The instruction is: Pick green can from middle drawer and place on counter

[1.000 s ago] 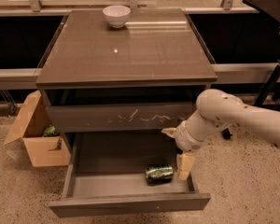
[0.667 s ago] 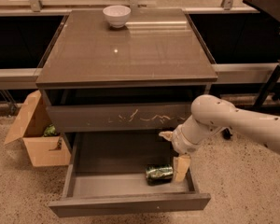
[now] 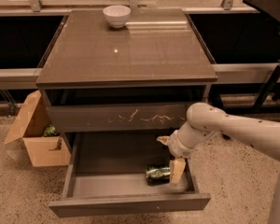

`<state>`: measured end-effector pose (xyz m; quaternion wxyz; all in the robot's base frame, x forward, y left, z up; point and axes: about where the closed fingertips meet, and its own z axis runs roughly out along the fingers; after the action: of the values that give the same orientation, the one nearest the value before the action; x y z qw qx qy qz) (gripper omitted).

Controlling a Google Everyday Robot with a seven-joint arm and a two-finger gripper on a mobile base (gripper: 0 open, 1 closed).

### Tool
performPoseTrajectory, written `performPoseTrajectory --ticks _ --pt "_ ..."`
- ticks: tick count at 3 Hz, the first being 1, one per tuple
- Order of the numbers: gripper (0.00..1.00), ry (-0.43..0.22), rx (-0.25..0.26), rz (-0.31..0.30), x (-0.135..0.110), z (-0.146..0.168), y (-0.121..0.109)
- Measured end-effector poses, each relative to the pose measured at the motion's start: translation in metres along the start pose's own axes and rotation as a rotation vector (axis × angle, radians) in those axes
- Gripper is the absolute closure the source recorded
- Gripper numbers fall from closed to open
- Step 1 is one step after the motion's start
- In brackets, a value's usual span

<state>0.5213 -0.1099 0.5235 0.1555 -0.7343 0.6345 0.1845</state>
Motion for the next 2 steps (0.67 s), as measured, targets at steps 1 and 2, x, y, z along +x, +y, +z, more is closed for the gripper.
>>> performPoseTrajectory --ticks 1,2 --pt "0.00 0.003 -0.005 0.010 0.009 0.017 -0.006" --pt "0.00 0.003 -0.006 0.017 0.018 0.031 -0.012"
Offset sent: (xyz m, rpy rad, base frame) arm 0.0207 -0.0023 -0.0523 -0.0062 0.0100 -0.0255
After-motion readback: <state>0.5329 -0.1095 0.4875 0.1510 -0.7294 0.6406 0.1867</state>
